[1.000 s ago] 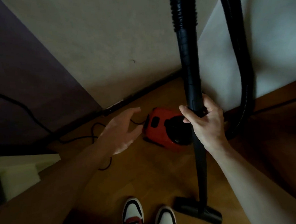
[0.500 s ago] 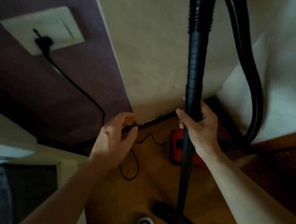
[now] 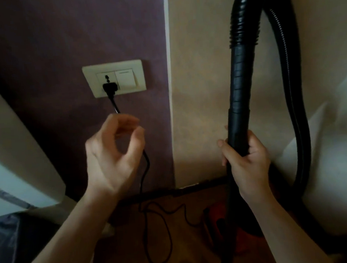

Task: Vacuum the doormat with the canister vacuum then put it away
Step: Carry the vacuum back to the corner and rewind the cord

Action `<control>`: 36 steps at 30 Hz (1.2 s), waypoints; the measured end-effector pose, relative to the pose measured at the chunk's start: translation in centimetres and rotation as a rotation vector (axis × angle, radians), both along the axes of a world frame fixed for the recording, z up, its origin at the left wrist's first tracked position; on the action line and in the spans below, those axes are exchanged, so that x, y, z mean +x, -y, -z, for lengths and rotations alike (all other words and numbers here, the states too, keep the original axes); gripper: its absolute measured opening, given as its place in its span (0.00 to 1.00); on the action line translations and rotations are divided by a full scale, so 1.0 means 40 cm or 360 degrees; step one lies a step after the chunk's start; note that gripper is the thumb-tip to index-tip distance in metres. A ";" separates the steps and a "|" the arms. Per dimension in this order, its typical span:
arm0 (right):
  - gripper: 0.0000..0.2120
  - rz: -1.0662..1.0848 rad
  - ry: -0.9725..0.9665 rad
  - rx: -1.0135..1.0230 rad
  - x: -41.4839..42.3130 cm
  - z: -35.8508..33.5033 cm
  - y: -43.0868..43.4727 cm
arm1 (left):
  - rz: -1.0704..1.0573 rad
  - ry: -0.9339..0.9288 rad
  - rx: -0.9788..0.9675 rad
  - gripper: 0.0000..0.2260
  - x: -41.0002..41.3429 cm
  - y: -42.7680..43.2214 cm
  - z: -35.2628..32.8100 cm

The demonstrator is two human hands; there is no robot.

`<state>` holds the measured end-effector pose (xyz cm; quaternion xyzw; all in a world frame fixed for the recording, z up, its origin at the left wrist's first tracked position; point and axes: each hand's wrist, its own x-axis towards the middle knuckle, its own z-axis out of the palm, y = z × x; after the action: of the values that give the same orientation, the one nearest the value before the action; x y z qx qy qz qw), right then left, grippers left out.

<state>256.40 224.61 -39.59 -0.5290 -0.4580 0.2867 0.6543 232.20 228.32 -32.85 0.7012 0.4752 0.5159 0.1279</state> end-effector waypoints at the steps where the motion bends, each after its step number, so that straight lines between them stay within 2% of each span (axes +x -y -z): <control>1: 0.10 0.0020 0.0006 0.0022 -0.004 0.003 -0.008 | -0.0034 0.0054 0.0057 0.10 0.001 -0.011 -0.004; 6: 0.10 0.0116 0.0081 0.0161 -0.019 0.032 -0.055 | -0.0215 0.0126 0.0296 0.08 -0.005 -0.070 0.009; 10: 0.11 0.0132 0.0111 0.0262 -0.016 0.043 -0.090 | -0.0396 0.0009 0.0360 0.11 -0.015 -0.123 0.040; 14: 0.11 0.0155 0.0123 0.0301 -0.013 0.046 -0.110 | -0.0487 0.0046 0.0305 0.15 -0.022 -0.150 0.058; 20: 0.14 0.0227 0.0210 0.0150 -0.016 0.031 -0.097 | -0.0581 0.0149 0.0088 0.20 -0.004 -0.166 0.015; 22: 0.16 0.0230 0.0235 0.0134 -0.015 0.030 -0.095 | -0.0556 0.0252 -0.0001 0.19 -0.002 -0.174 0.003; 25: 0.14 0.0198 0.0181 0.0132 -0.015 0.032 -0.096 | -0.0524 0.0386 -0.0151 0.17 0.007 -0.179 -0.007; 28: 0.14 0.0186 0.0205 0.0139 -0.018 0.032 -0.095 | -0.0417 0.0804 -0.0348 0.14 0.018 -0.180 -0.019; 29: 0.14 0.0187 0.0205 0.0142 -0.019 0.032 -0.094 | -0.0418 0.0850 -0.0377 0.14 0.020 -0.180 -0.023; 33: 0.15 0.0189 0.0179 0.0139 -0.021 0.028 -0.088 | -0.0762 0.0183 -0.0190 0.15 0.014 -0.178 -0.030; 36: 0.14 0.0193 0.0193 0.0114 -0.022 0.025 -0.083 | -0.0848 -0.0175 -0.0104 0.16 0.005 -0.182 -0.031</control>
<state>255.51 227.91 -40.58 -0.5484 -0.4737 0.1975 0.6602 232.39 235.62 -31.60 0.5738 0.6656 0.4770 -0.0158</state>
